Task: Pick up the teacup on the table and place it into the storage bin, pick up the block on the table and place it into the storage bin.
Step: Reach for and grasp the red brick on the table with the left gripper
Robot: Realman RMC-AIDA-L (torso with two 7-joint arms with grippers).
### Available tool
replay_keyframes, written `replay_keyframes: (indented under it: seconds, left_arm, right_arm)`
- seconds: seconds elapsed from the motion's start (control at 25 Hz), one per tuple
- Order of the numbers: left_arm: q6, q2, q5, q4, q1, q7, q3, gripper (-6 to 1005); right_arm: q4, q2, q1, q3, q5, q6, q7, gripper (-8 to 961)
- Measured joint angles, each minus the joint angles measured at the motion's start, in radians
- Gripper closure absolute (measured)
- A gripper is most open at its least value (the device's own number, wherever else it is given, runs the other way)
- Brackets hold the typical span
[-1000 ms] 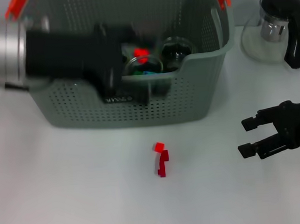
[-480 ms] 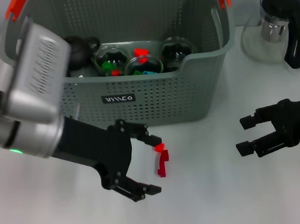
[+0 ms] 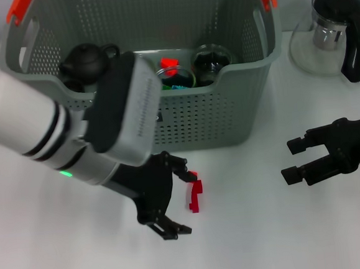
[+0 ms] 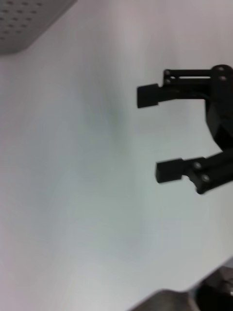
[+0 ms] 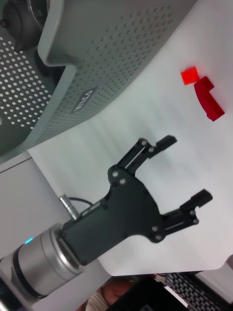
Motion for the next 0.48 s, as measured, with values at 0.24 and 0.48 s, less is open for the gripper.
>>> replay_keyframes:
  seconds: [0.24, 0.48]
  left_arm:
    - [-0.089, 0.001, 0.083, 0.011, -0.045, -0.114, 0.133, 95]
    - [-0.132, 0.001, 0.165, 0.018, -0.086, -0.248, 0.274, 95]
  right_arm:
    - [-0.001, -0.005, 0.0, 0.0, -0.003, -0.002, 0.011, 30]
    - [0.0, -0.011, 0.0, 0.0, -0.004, -0.001, 0.011, 30]
